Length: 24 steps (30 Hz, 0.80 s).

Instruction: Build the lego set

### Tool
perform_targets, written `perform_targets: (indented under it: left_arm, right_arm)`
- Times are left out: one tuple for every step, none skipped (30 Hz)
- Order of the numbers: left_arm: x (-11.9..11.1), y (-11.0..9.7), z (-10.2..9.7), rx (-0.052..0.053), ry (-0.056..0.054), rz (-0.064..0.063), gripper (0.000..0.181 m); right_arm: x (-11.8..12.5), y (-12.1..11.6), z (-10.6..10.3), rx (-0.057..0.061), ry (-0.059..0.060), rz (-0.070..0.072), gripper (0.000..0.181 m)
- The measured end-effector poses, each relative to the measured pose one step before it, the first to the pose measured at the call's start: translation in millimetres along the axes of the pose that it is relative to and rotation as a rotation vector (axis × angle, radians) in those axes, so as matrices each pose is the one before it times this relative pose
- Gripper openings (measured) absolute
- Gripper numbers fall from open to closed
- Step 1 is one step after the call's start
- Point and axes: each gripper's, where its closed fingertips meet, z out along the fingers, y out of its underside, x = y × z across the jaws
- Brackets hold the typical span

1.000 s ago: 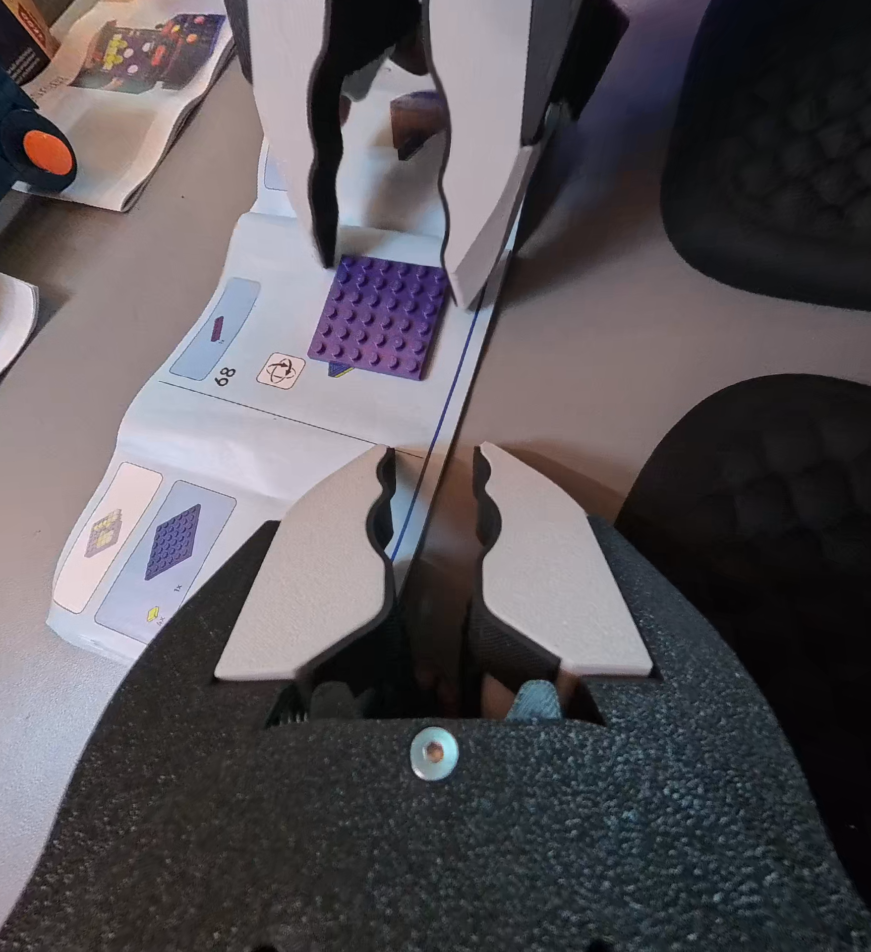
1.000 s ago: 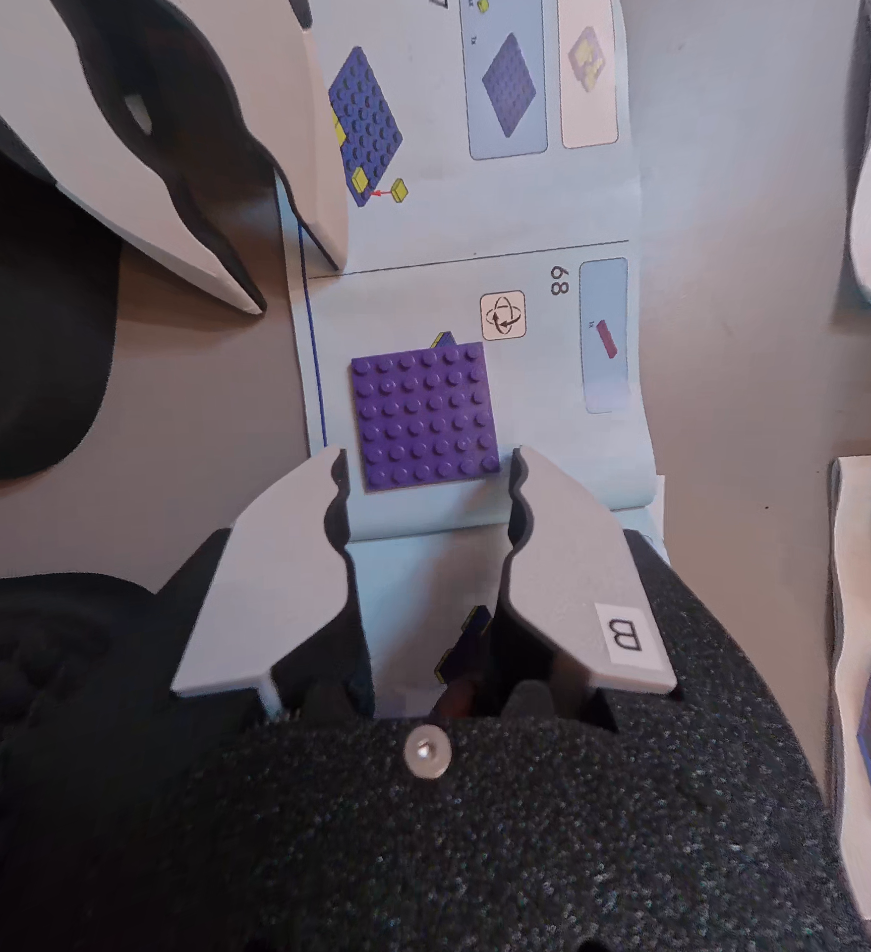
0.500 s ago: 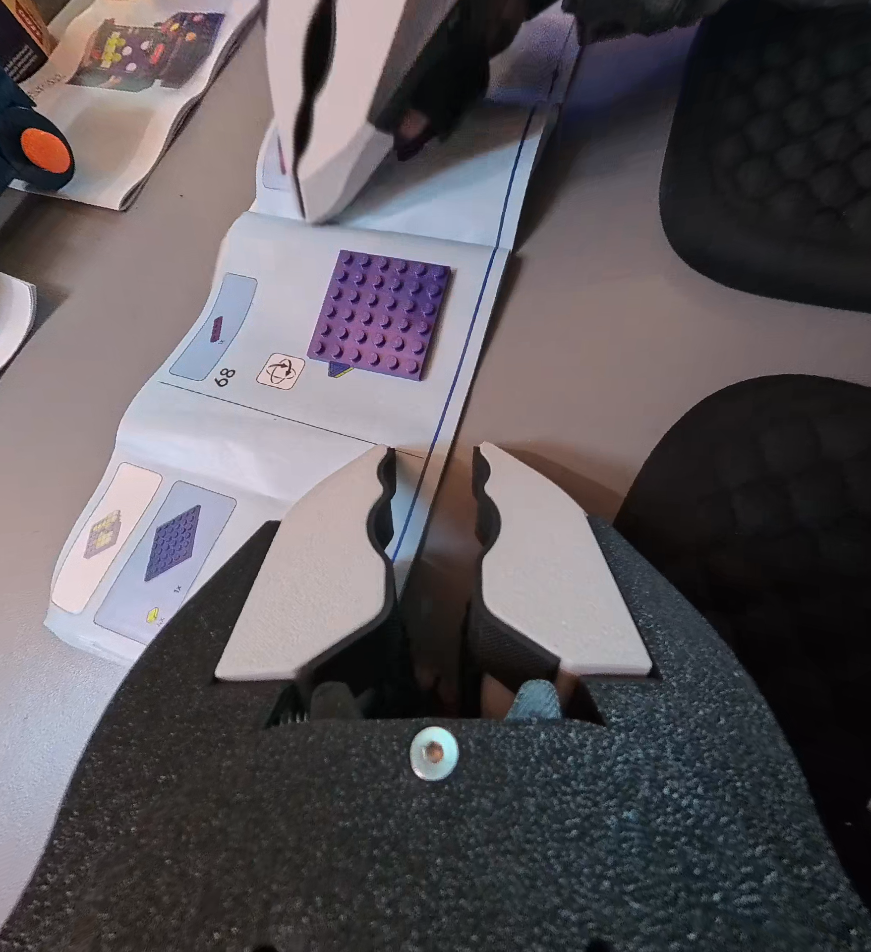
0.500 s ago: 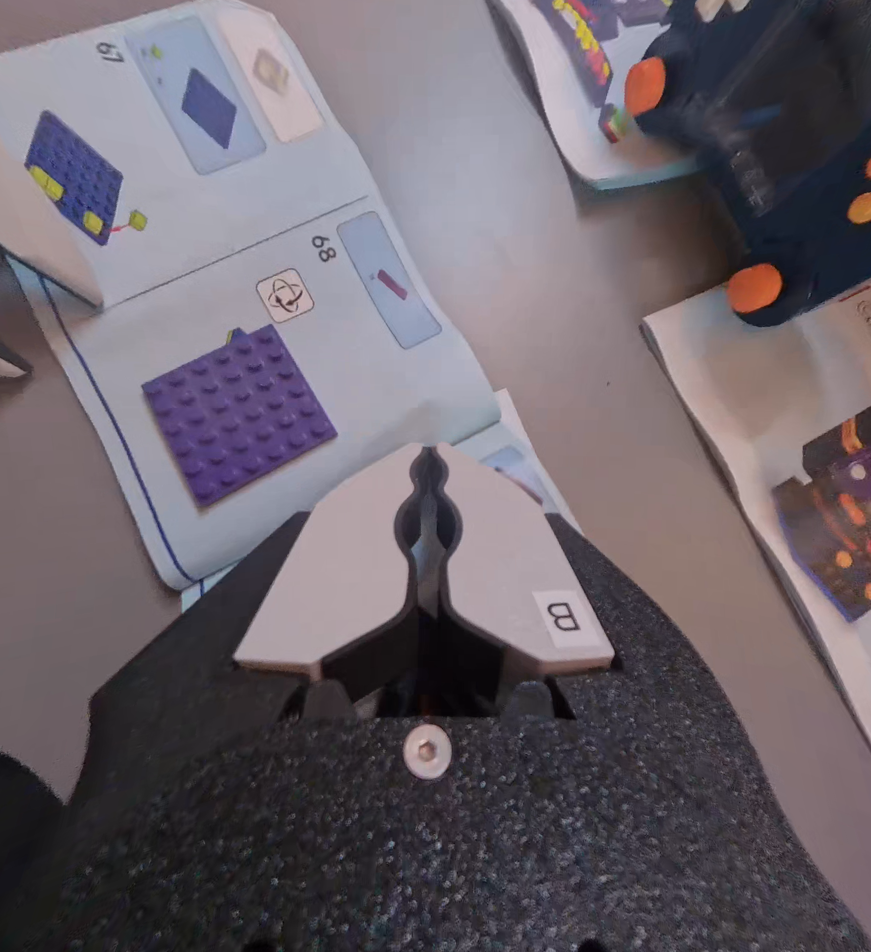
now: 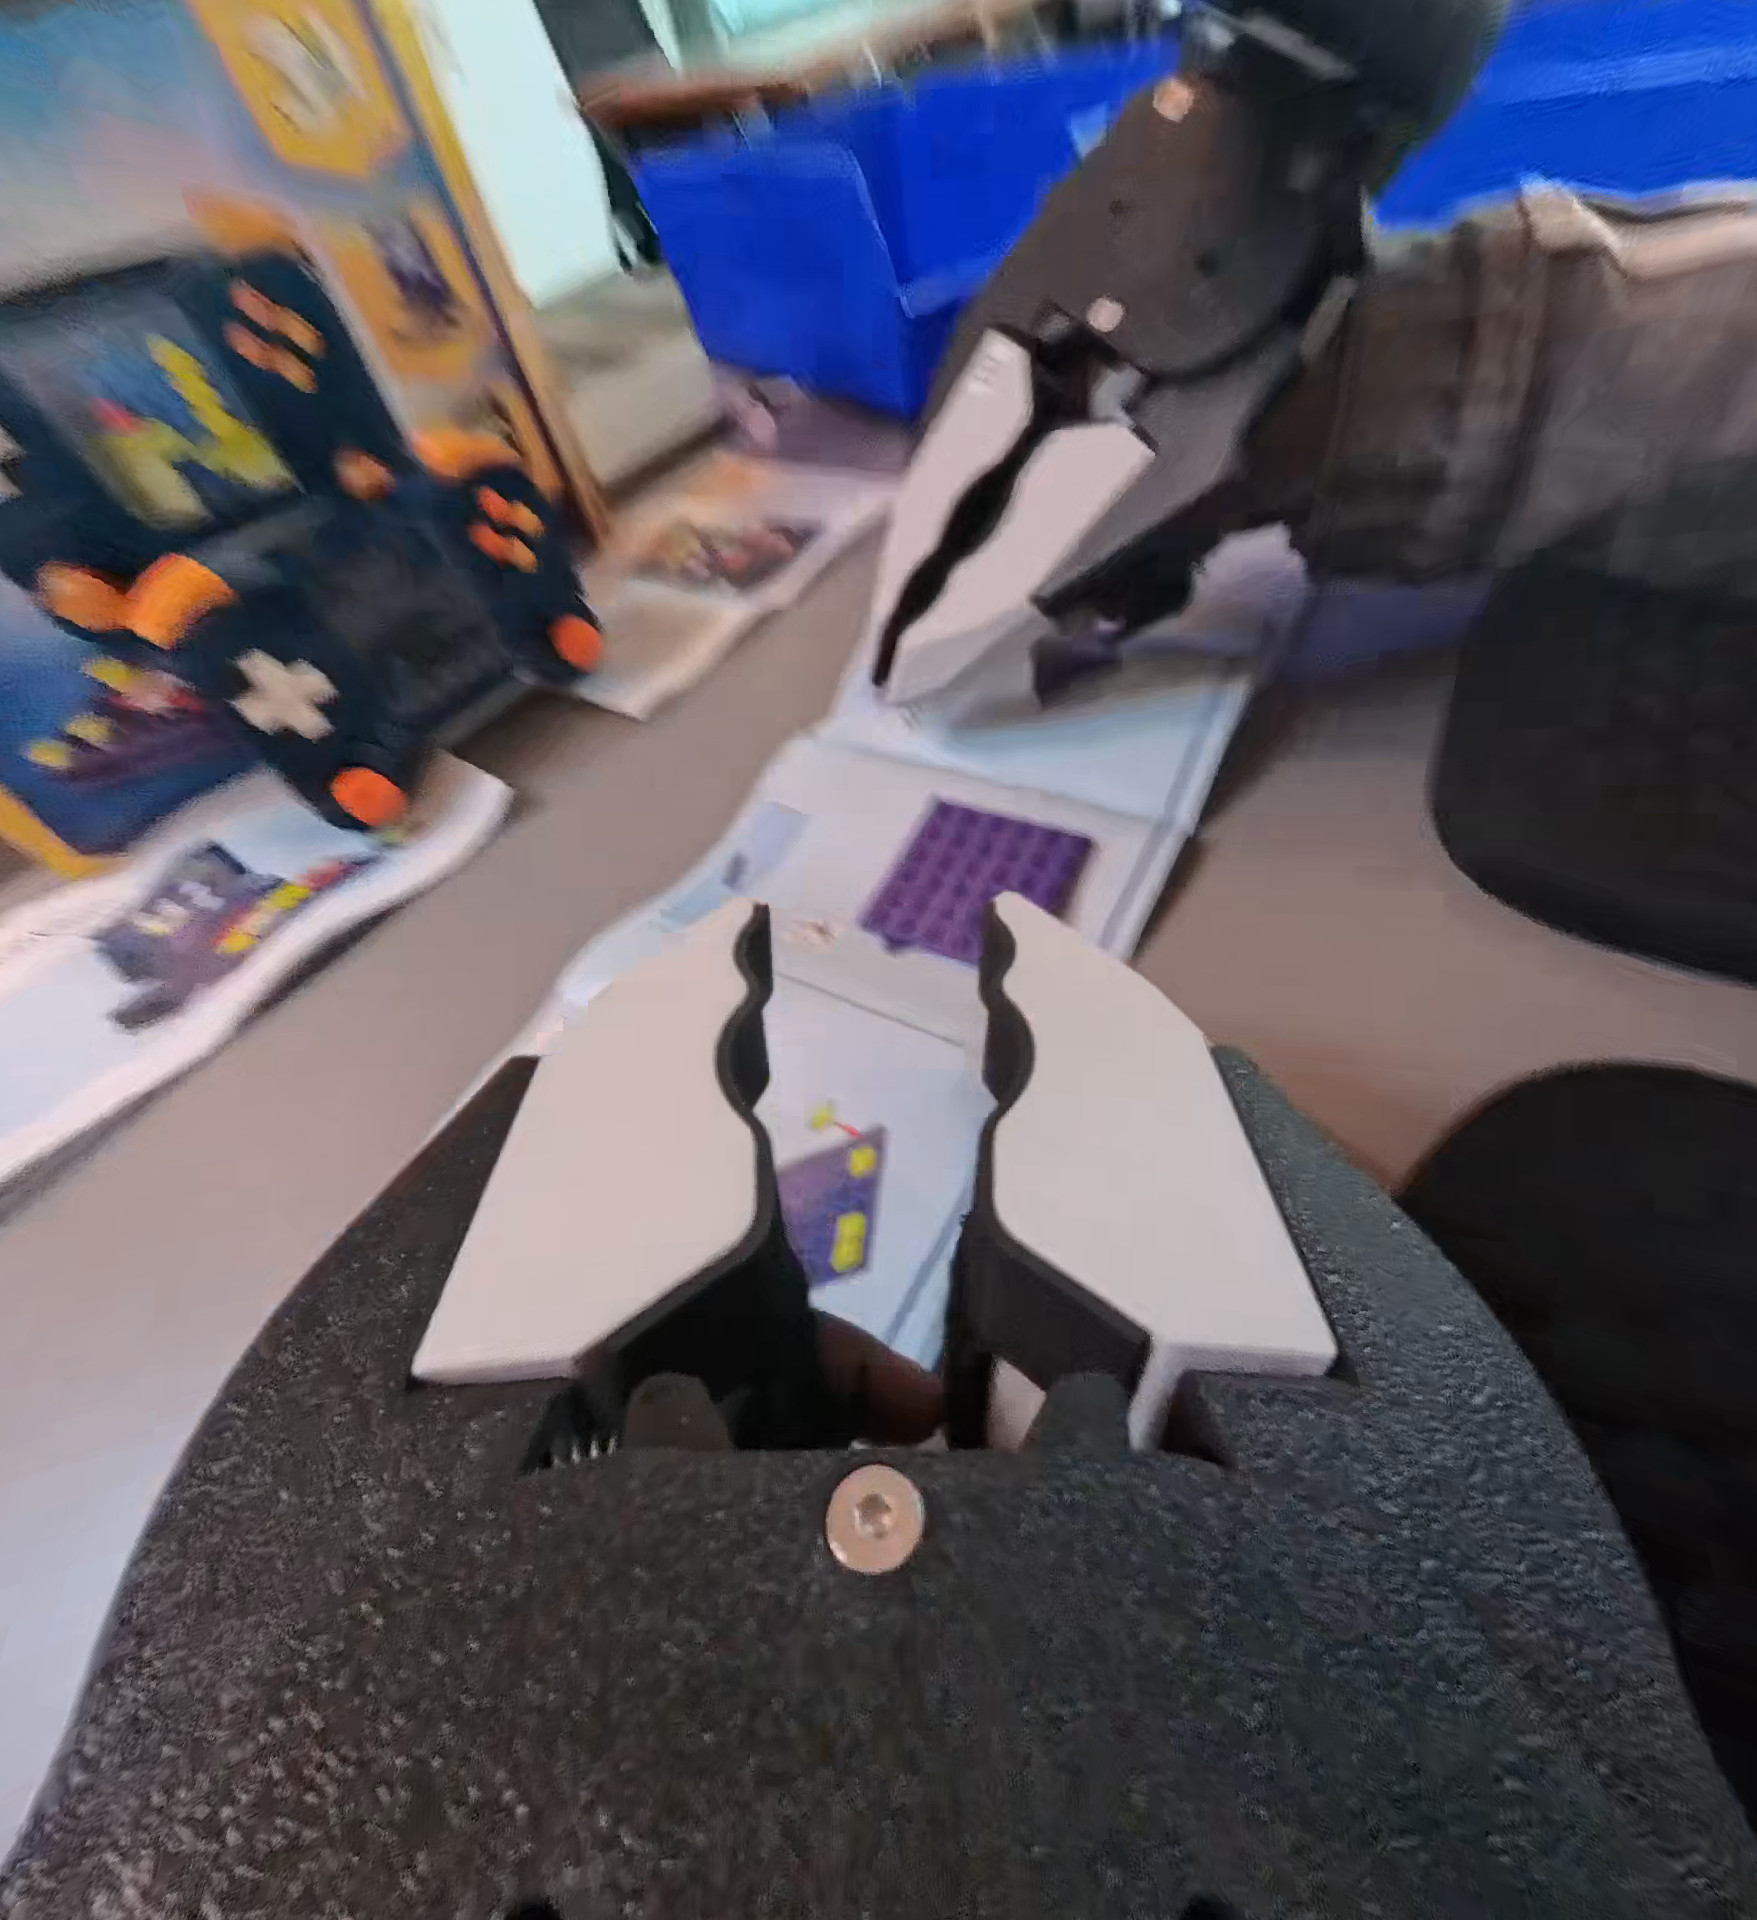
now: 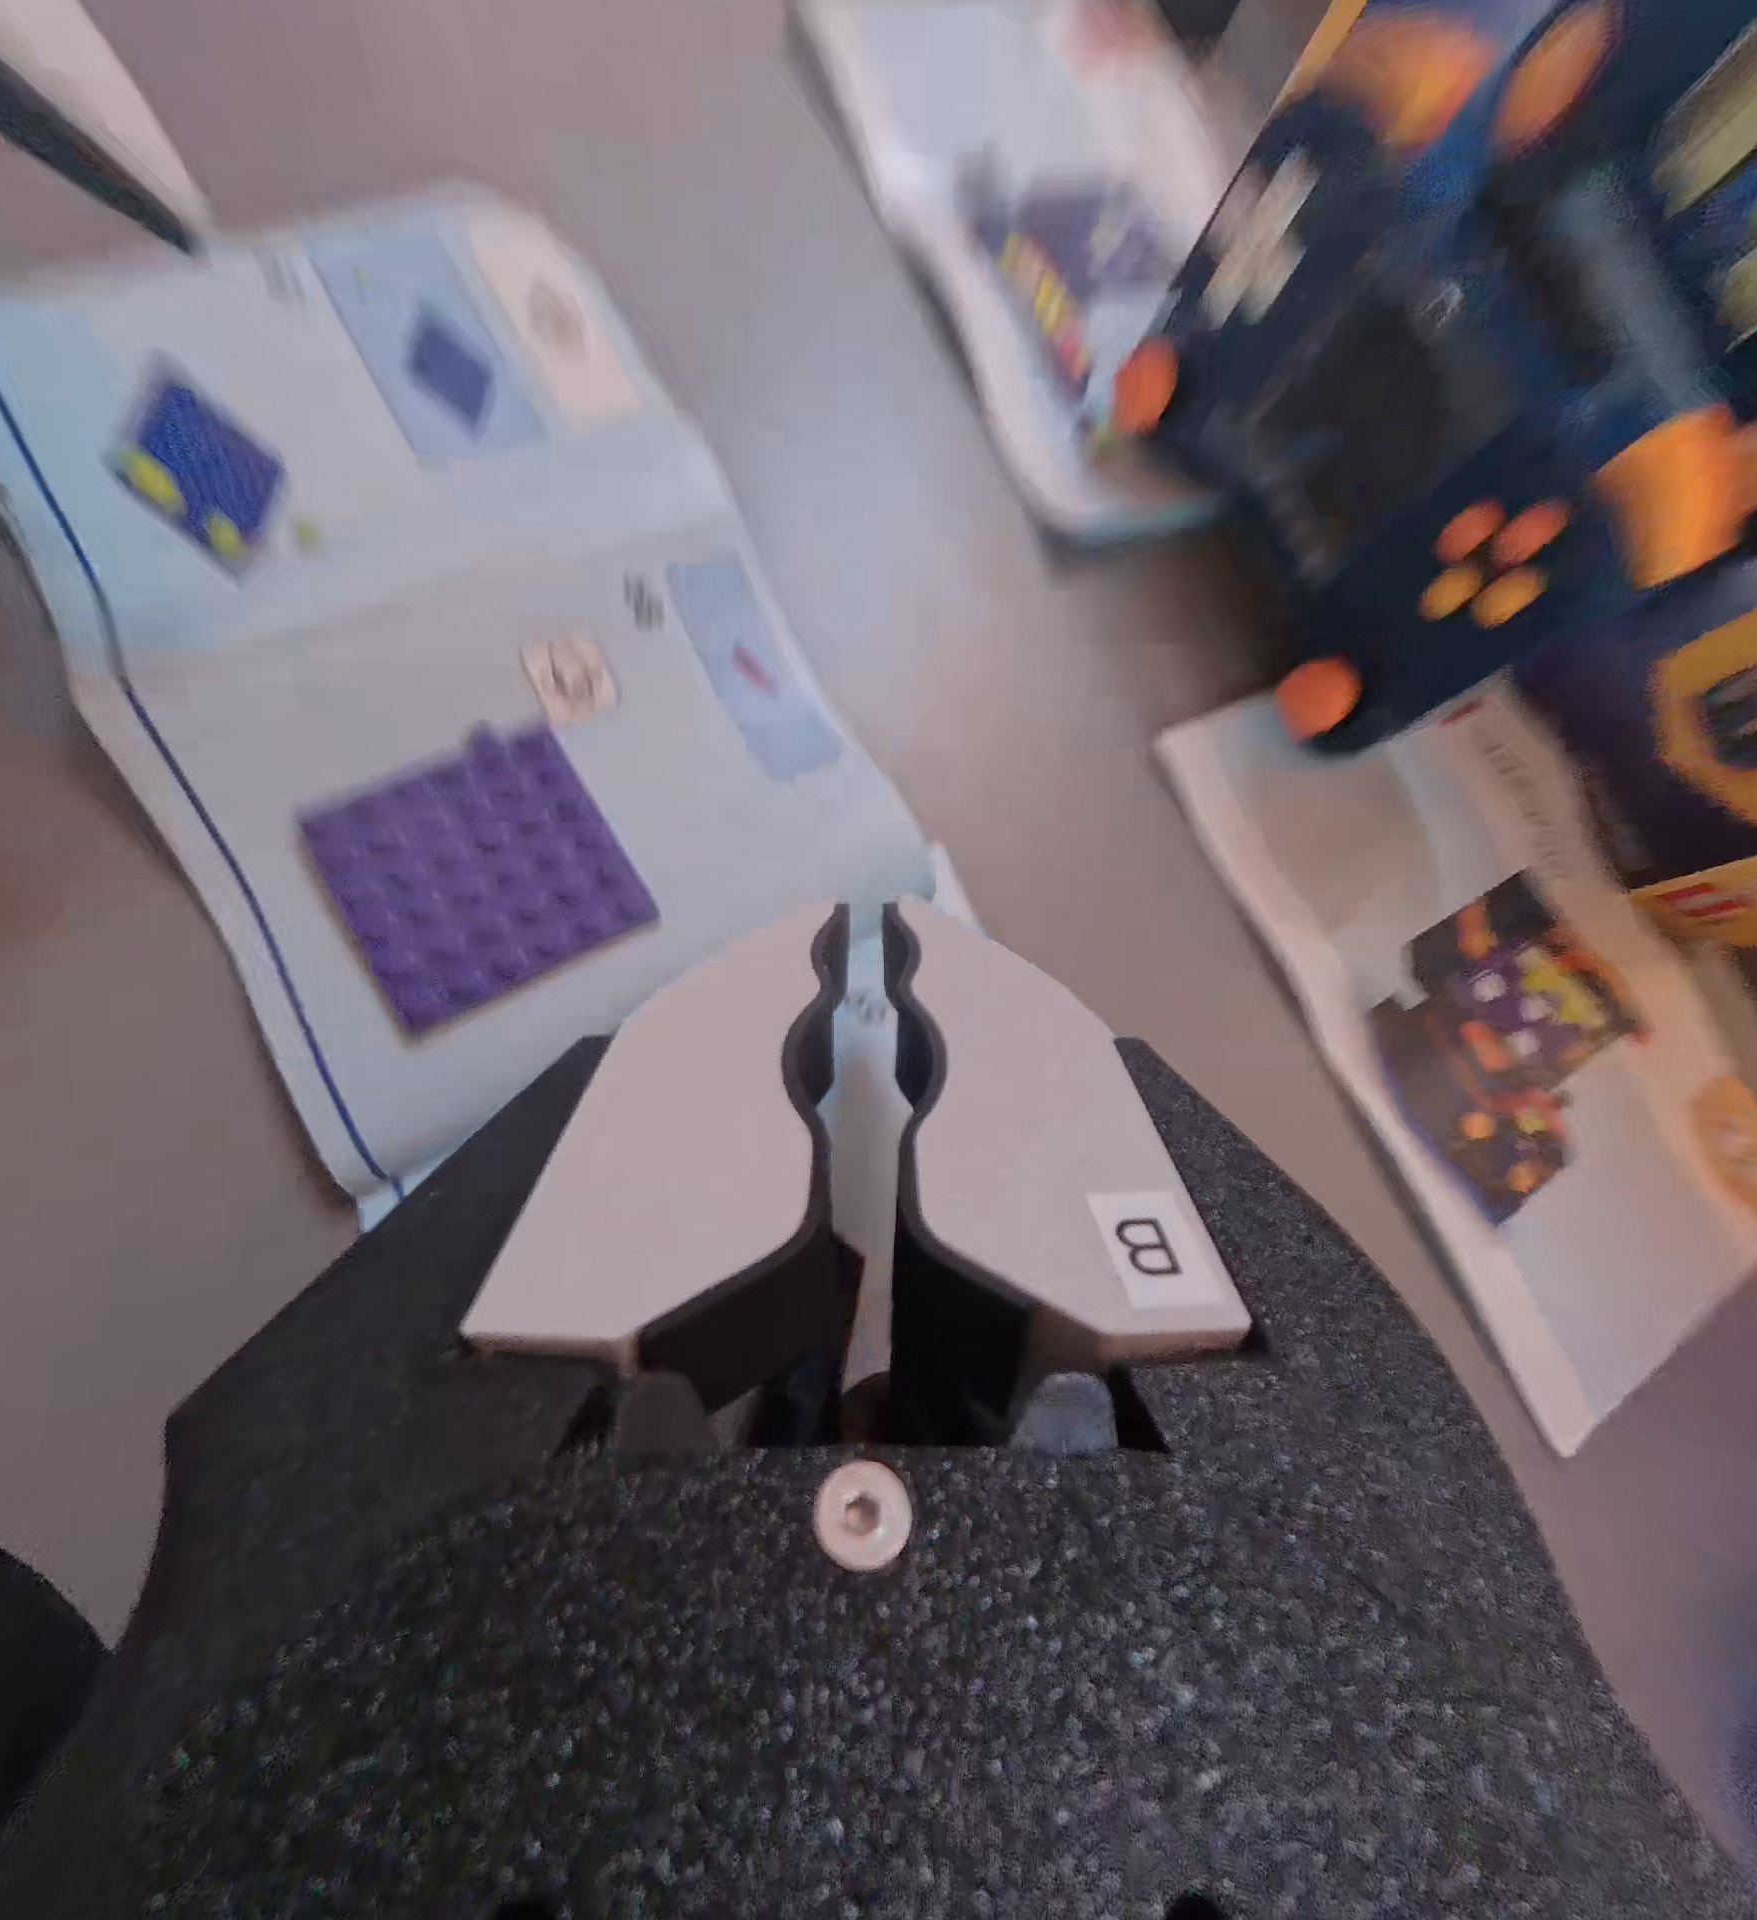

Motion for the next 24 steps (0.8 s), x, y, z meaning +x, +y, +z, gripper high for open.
perform_targets:
  left_arm:
    - [-5.71,-9.70,-2.77,0.0751,-0.0414,0.0158,0.043]
    - [-5.02,-11.10,-2.93,0.0869,-0.0398,0.0214,0.051]
    - [-5.35,-12.13,-3.06,0.0949,-0.0437,0.0241,0.059]
    - [-6.09,-12.48,-3.44,0.0957,-0.0464,0.0223,0.069]
    - [-6.12,-11.80,-3.41,0.0880,-0.0409,0.0157,0.076]
    - [-6.00,-9.89,-3.16,0.0682,-0.0324,0.0000,0.083]
    - [-6.29,-7.48,-2.22,0.0496,-0.0277,-0.0241,0.093]
    - [-5.19,-6.17,-1.49,0.0406,-0.0161,-0.0426,0.106]
    - [-2.14,-6.63,-0.87,0.0397,0.0027,-0.0563,0.118]
    - [0.80,-7.01,-0.27,0.0325,0.0166,-0.0571,0.121]
    - [-0.46,-6.46,0.31,0.0177,-0.0034,-0.0342,0.121]
    - [-0.57,-5.83,1.22,0.0110,-0.0159,-0.0039,0.119]
    - [0.27,-4.12,2.06,-0.0040,-0.0164,0.0173,0.115]
    - [3.59,-2.66,3.50,-0.0163,0.0024,0.0208,0.112]
    - [5.94,-2.03,4.84,-0.0239,0.0144,0.0204,0.103]
    - [5.68,-1.39,6.10,-0.0266,0.0081,0.0191,0.090]
    - [6.45,-2.32,7.37,-0.0164,0.0089,0.0140,0.079]
    - [7.93,-4.22,8.49,0.0011,0.0135,0.0024,0.067]
    - [9.29,-4.42,9.54,0.0078,0.0201,-0.0043,0.057]
    - [9.61,-3.38,10.38,0.0085,0.0220,-0.0111,0.053]
    - [10.40,-2.04,10.50,0.0119,0.0269,-0.0187,0.053]
    - [12.73,0.61,9.92,0.0112,0.0478,-0.0112,0.052]
    - [12.89,4.11,8.87,0.0006,0.0572,0.0032,0.051]
    - [9.19,6.24,7.58,-0.0092,0.0381,0.0077,0.051]
  right_arm:
    - [1.71,-18.36,-10.98,0.0958,0.0183,0.0220,0.005]
    - [-0.70,-19.25,-11.19,0.1011,0.0013,0.0302,0.004]
    - [-1.63,-17.28,-10.66,0.0917,-0.0003,0.0244,0.005]
    - [-1.43,-14.82,-10.35,0.0819,0.0070,0.0176,0.005]
    - [-2.72,-13.09,-10.36,0.0741,0.0063,0.0138,0.006]
    - [-4.87,-12.75,-10.71,0.0729,-0.0008,0.0125,0.007]
    - [-7.36,-13.15,-11.62,0.0748,-0.0083,0.0136,0.007]
    - [-10.35,-14.00,-12.70,0.0791,-0.0190,0.0149,0.008]
    - [-13.54,-14.22,-13.92,0.0829,-0.0367,0.0150,0.009]
    - [-15.60,-13.67,-14.86,0.0770,-0.0505,0.0139,0.010]
    - [-14.98,-11.82,-15.97,0.0537,-0.0494,0.0131,0.011]
    - [-10.47,-9.20,-17.78,0.0202,-0.0281,0.0124,0.011]
    - [-4.13,-5.62,-20.82,-0.0206,0.0000,0.0100,0.011]
    - [2.00,-1.84,-23.94,-0.0574,0.0204,0.0112,0.009]
    - [3.21,-7.01,-24.21,-0.0210,0.0120,0.0370,0.006]
    - [-0.49,-9.96,-23.31,-0.0091,-0.0324,0.0459,0.001]
    - [8.35,-3.67,-22.75,-0.0664,0.0213,0.0516,0.000]
    - [15.29,-2.26,-21.07,-0.0695,0.0633,0.0596,0.000]
    - [19.77,-3.26,-17.91,-0.0588,0.0890,0.0571,0.000]
    - [18.19,-0.60,-13.60,-0.0627,0.0736,0.0127,0.002]
    - [18.11,7.41,-10.29,-0.0976,0.0667,-0.0175,0.003]
    - [20.28,11.70,-8.74,-0.1091,0.0726,-0.0149,0.004]
    - [23.04,11.24,-7.28,-0.0853,0.0860,0.0136,0.005]
    - [22.41,16.11,-5.80,-0.0999,0.0773,0.0231,0.004]
